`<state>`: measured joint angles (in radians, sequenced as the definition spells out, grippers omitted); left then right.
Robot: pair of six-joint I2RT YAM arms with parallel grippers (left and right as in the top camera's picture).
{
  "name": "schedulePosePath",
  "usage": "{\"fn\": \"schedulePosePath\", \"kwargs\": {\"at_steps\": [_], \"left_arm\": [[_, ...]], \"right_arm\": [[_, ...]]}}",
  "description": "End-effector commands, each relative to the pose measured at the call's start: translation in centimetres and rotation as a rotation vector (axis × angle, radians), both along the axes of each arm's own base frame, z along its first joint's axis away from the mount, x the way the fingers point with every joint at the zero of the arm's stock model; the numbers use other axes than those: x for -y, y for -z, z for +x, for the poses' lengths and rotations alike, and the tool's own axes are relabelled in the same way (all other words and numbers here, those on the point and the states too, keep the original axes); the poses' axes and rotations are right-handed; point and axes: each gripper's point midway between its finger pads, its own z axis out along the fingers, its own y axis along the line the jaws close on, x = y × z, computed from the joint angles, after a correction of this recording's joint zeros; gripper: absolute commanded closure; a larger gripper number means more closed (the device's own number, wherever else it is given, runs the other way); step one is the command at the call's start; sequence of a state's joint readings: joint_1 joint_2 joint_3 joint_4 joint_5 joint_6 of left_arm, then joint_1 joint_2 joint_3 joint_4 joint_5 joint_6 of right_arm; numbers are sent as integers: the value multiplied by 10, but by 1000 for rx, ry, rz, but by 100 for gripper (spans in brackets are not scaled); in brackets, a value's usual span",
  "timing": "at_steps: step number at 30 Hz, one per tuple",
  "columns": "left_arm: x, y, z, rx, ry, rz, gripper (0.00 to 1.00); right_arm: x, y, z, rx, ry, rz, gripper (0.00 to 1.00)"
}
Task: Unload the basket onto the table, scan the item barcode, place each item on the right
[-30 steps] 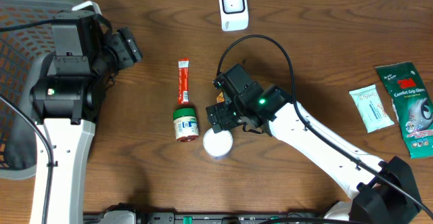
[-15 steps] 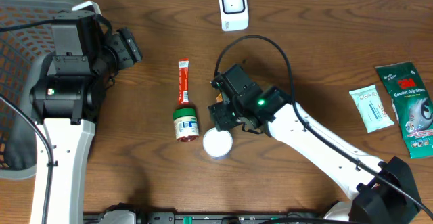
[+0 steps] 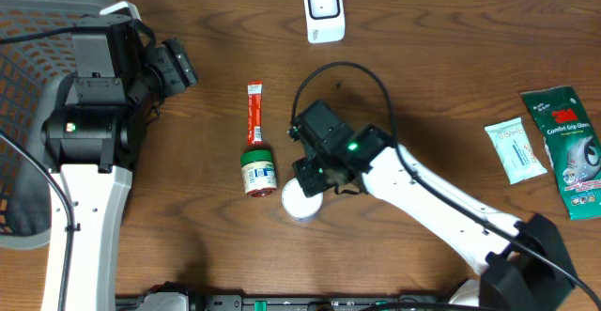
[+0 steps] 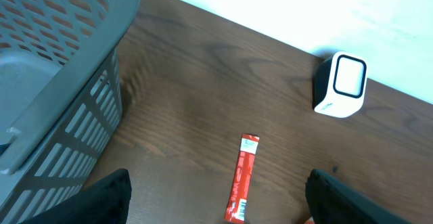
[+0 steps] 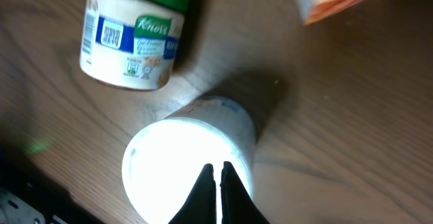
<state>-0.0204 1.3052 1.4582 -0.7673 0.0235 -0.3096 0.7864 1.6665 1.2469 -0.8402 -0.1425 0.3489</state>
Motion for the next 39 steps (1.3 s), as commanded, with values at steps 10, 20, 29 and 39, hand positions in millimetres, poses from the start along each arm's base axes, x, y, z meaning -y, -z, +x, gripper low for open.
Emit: {"fn": "schedulePosePath", "kwargs": {"at_steps": [10, 20, 29, 39], "left_arm": [[-1, -1, 0, 1, 5, 9, 18], [-1, -1, 0, 1, 5, 9, 18], [-1, -1, 0, 1, 5, 9, 18], [-1, -1, 0, 1, 5, 9, 18]], "right_arm": [[7, 17, -11, -25, 30, -84, 99], [1, 30, -22, -2, 1, -103, 99], [-22, -25, -1, 103, -50, -10, 99], [0, -16, -4, 92, 4, -111, 99]]}}
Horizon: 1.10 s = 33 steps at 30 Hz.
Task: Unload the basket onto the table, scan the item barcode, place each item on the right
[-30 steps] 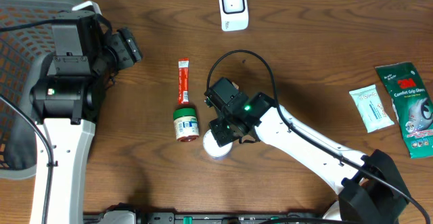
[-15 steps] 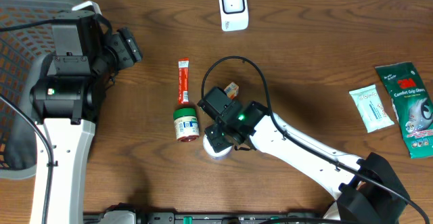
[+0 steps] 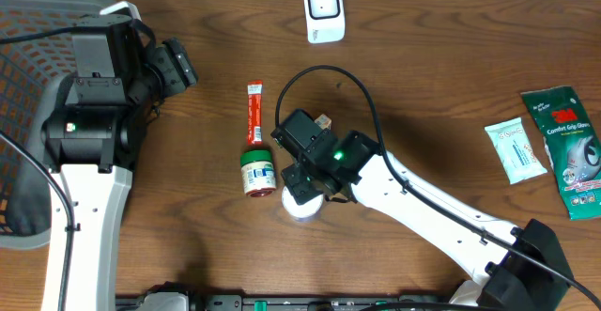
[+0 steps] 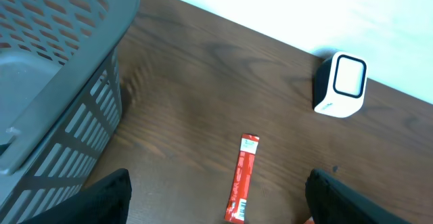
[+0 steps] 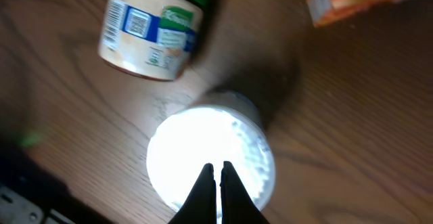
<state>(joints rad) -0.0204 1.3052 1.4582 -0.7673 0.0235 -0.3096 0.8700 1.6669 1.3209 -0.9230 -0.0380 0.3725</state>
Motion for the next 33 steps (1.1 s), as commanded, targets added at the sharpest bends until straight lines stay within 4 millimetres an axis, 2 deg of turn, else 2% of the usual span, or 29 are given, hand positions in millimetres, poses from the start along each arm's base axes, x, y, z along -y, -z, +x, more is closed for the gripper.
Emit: {"fn": "schedulePosePath", "kwargs": {"at_steps": [1, 6, 11, 15, 19, 25, 27, 30, 33], "left_arm": [[-1, -1, 0, 1, 5, 9, 18], [-1, -1, 0, 1, 5, 9, 18], [-1, -1, 0, 1, 5, 9, 18], [-1, -1, 0, 1, 5, 9, 18], [-1, -1, 0, 0, 5, 9, 18], [-1, -1, 0, 1, 5, 9, 18], [-1, -1, 0, 1, 5, 9, 18], [-1, -1, 0, 1, 5, 9, 18], [-1, -1, 0, 1, 5, 9, 18]], "right_arm": [[10, 3, 6, 31, 35, -49, 99], [16, 16, 0, 4, 50, -75, 99], [24, 42, -7, -13, 48, -95, 99], [23, 59, -14, -14, 33, -81, 99], [16, 44, -8, 7, 29, -57, 99], [1, -15, 4, 90, -10, 22, 99], [2, -25, 3, 98, -9, 32, 99], [6, -27, 1, 93, -9, 24, 99], [11, -18, -2, 71, -4, -7, 99]]}}
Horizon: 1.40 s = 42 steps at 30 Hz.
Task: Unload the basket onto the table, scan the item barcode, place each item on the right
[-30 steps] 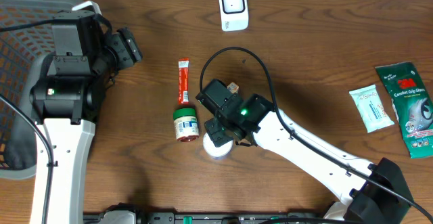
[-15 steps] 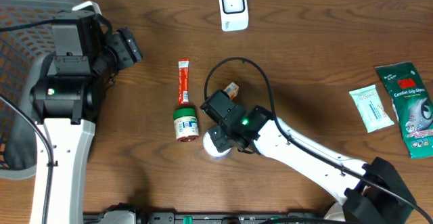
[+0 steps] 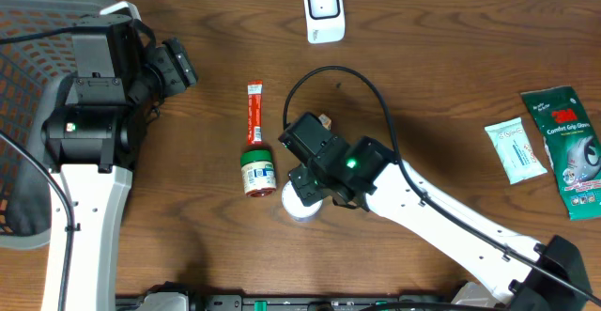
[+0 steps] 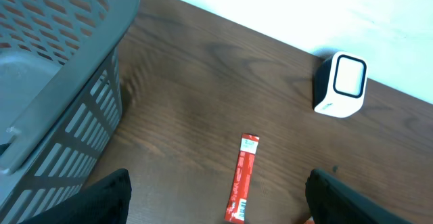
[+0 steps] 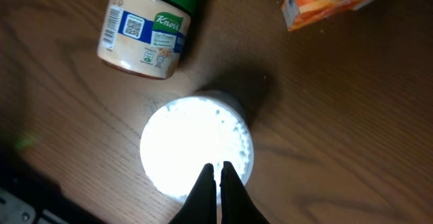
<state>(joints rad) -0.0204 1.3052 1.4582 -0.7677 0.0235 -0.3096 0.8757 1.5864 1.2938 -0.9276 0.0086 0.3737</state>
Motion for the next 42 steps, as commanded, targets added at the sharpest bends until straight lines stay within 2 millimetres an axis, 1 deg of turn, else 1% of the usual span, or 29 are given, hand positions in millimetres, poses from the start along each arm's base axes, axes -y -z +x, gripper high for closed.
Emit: {"fn": "schedulePosePath", "kwargs": {"at_steps": [1, 8, 11, 13, 15, 17, 20, 23, 26, 31, 35, 40, 42], "left_arm": [[-1, -1, 0, 1, 5, 9, 18], [-1, -1, 0, 1, 5, 9, 18], [-1, -1, 0, 1, 5, 9, 18], [-1, -1, 0, 1, 5, 9, 18], [-1, -1, 0, 1, 5, 9, 18], [-1, -1, 0, 1, 5, 9, 18], [-1, -1, 0, 1, 5, 9, 18], [-1, -1, 0, 1, 5, 9, 18], [-1, -1, 0, 1, 5, 9, 18], [-1, -1, 0, 1, 5, 9, 18], [-1, -1, 0, 1, 5, 9, 18], [-1, -1, 0, 1, 5, 9, 18], [-1, -1, 0, 1, 5, 9, 18]], "right_arm": [[2, 5, -2, -2, -11, -26, 99], [22, 50, -20, -93, 35, -113, 99], [25, 59, -23, -109, 40, -126, 99], [23, 57, -20, -100, 41, -114, 99], [18, 51, -16, -82, 30, -97, 99], [11, 40, -10, -59, 12, -78, 99], [4, 19, 0, -29, 1, -51, 99], [-1, 3, 6, -9, -3, -31, 99], [-3, 1, 7, -4, -2, -26, 99], [-1, 17, 8, -16, 4, -48, 99], [-1, 41, 7, -44, 5, -79, 99], [5, 77, 1, -101, 15, -141, 99], [7, 83, 0, -113, 14, -156, 99]]}}
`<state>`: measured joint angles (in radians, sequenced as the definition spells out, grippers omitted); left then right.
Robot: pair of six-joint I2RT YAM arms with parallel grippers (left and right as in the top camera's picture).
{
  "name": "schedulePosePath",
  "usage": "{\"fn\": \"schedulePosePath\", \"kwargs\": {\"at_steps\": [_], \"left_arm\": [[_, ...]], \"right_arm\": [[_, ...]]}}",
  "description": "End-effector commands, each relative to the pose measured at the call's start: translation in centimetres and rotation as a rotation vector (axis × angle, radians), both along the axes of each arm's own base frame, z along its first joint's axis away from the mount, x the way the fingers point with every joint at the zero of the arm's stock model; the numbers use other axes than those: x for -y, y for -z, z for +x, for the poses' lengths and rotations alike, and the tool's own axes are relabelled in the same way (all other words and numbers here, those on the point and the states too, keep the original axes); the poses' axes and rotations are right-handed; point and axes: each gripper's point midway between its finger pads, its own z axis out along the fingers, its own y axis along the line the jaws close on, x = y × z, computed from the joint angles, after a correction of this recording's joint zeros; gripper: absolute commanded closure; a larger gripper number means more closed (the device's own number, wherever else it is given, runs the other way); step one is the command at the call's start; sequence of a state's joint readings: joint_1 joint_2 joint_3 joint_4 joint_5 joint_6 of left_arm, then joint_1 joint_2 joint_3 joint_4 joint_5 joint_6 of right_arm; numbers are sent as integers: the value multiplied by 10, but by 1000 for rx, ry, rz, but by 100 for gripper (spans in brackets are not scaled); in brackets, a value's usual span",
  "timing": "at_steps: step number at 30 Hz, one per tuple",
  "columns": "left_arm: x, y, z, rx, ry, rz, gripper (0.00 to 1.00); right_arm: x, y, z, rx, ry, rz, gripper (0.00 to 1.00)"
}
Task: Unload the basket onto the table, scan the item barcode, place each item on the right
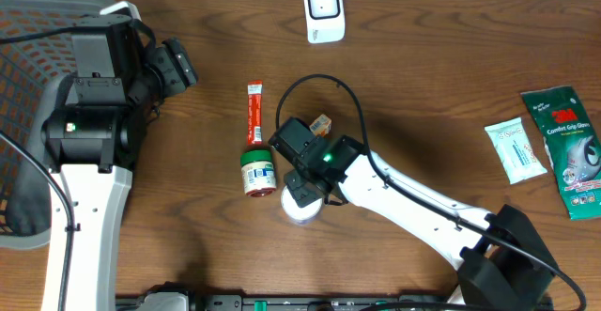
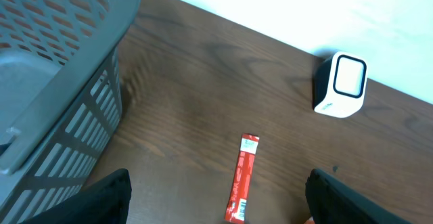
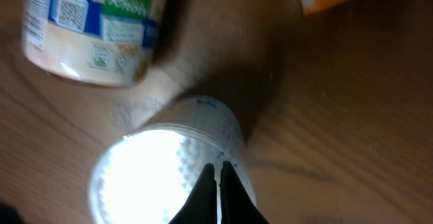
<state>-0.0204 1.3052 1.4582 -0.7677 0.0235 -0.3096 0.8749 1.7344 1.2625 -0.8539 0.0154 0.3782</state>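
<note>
A white round container [image 1: 302, 205] stands upright at the table's middle; its bright top [image 3: 152, 180] fills the lower right wrist view. My right gripper [image 3: 216, 168] hangs shut just over its rim, nothing visibly between the fingers. Beside it a Knorr jar with a green lid [image 1: 258, 172] lies on its side, label and code facing up [image 3: 95, 31]. The white scanner [image 1: 322, 10] stands at the far edge. My left gripper [image 2: 218, 178] is open, high above a red sachet [image 2: 242, 178].
A small orange packet [image 1: 321, 121] lies behind the right wrist. A grey basket [image 2: 54, 82] stands at the far left. A wipes pack [image 1: 515, 151] and a green 3M pack [image 1: 568, 151] lie at the right edge.
My right gripper has shifted a little left and come closer to the white container, which looks larger in the wrist view. It stays shut. The left arm and all items have not moved.
My right gripper was shut over the white container at the oldest moment. It stood slightly further left, then back right and higher, and now left and lower again. The container, jar and sachet kept their places; the left arm stayed still and open.
</note>
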Motion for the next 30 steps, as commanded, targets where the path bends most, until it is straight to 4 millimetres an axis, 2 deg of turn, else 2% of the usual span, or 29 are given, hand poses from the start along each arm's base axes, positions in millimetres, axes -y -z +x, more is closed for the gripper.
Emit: {"fn": "schedulePosePath", "kwargs": {"at_steps": [1, 4, 8, 11, 13, 18, 30], "left_arm": [[-1, -1, 0, 1, 5, 9, 18], [-1, -1, 0, 1, 5, 9, 18], [-1, -1, 0, 1, 5, 9, 18], [-1, -1, 0, 1, 5, 9, 18], [-1, -1, 0, 1, 5, 9, 18], [-1, -1, 0, 1, 5, 9, 18], [-1, -1, 0, 1, 5, 9, 18]], "right_arm": [[11, 27, -6, -48, 6, -70, 99], [6, 13, -2, -24, 5, -39, 99], [0, -19, 3, 30, -3, 22, 99], [3, -39, 1, 56, -6, 51, 99], [7, -44, -3, 53, -5, 48, 99], [17, -34, -11, 16, 5, 10, 99], [29, 3, -24, -39, 47, -28, 99]]}}
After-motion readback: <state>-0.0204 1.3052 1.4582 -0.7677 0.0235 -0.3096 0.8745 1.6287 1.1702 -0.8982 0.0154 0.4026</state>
